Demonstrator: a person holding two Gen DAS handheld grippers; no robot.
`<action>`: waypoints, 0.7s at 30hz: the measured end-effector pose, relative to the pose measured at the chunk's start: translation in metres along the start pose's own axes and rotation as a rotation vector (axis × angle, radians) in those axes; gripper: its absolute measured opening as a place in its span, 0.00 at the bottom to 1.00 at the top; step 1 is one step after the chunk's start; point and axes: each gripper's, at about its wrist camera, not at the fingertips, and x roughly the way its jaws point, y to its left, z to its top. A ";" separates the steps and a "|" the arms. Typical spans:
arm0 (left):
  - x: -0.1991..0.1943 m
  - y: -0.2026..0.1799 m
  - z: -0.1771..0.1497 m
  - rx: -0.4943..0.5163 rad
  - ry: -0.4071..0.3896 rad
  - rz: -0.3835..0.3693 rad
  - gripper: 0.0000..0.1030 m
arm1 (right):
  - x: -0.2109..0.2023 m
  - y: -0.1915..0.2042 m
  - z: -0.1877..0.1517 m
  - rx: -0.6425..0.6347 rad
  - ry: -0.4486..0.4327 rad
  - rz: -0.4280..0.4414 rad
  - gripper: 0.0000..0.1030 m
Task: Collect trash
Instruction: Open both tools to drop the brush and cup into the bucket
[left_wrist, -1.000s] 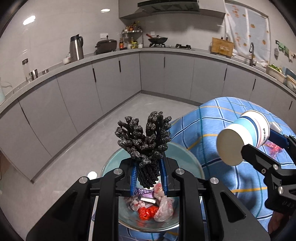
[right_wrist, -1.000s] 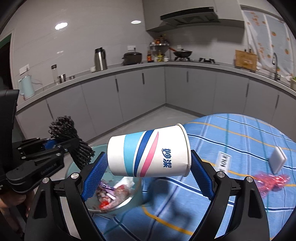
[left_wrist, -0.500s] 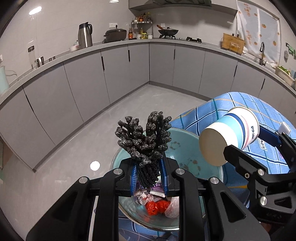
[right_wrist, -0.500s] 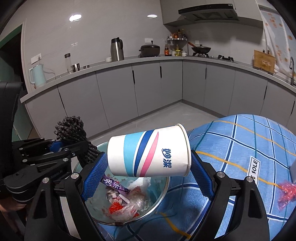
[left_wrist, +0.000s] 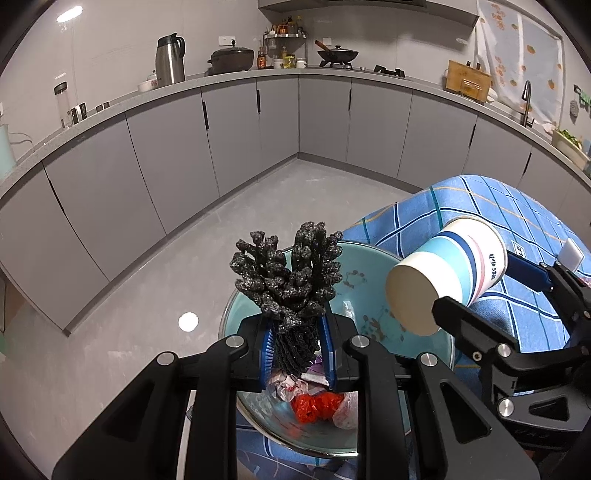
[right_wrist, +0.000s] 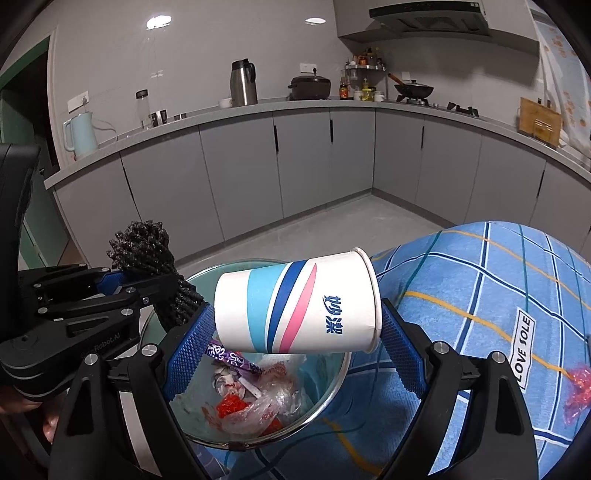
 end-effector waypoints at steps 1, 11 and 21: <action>0.001 0.000 0.000 -0.002 0.003 -0.001 0.22 | 0.001 -0.001 0.000 0.000 0.003 0.002 0.84; 0.004 0.003 -0.003 -0.007 0.008 0.009 0.45 | 0.003 -0.008 -0.007 0.020 0.017 0.012 0.85; 0.002 0.012 -0.003 -0.026 -0.004 0.045 0.57 | -0.005 -0.013 -0.008 0.055 -0.002 0.034 0.88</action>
